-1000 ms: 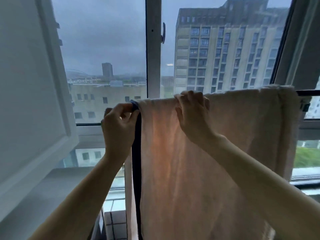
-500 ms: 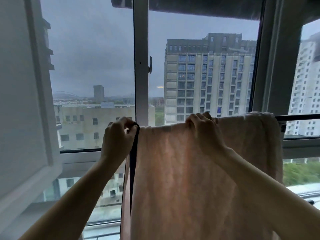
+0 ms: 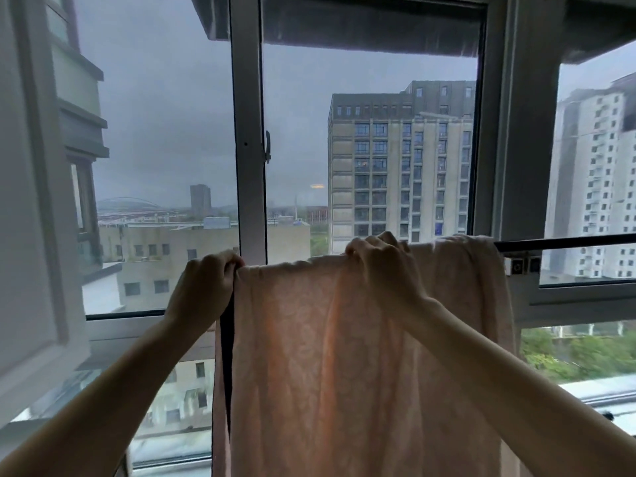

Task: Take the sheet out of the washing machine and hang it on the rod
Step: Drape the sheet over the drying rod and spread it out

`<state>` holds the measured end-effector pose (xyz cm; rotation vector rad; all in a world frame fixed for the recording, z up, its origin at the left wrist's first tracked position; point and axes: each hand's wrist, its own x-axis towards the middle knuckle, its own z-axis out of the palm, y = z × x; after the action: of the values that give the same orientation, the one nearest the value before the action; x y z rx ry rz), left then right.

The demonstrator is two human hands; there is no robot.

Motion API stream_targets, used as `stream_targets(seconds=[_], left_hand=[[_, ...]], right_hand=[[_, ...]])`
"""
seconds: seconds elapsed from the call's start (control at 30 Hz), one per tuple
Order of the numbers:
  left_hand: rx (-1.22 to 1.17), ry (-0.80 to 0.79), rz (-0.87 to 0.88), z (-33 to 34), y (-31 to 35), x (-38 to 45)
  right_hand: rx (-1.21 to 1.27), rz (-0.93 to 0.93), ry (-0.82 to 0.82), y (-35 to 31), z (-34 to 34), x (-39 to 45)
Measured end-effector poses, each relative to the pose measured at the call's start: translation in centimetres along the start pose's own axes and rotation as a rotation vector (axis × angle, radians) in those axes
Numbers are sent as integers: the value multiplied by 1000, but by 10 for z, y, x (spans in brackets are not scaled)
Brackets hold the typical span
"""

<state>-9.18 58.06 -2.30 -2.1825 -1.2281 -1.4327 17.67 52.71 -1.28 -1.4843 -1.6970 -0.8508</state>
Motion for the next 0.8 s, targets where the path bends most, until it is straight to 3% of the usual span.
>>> stream_targets(seconds=[0.17, 0.37, 0.53, 0.7, 0.8], left_hand=[[176, -55, 12, 8, 17, -1], [364, -207, -73, 23, 49, 2], [278, -216, -57, 34, 63, 5], [233, -239, -16, 43, 74, 8], [230, -244, 14, 47, 81, 10]], right_hand=[[192, 25, -12, 38, -14, -11], [137, 101, 74, 98, -28, -35], [224, 391, 142, 139, -31, -49], [569, 715, 15, 161, -22, -43], [721, 801, -47, 160, -20, -34]])
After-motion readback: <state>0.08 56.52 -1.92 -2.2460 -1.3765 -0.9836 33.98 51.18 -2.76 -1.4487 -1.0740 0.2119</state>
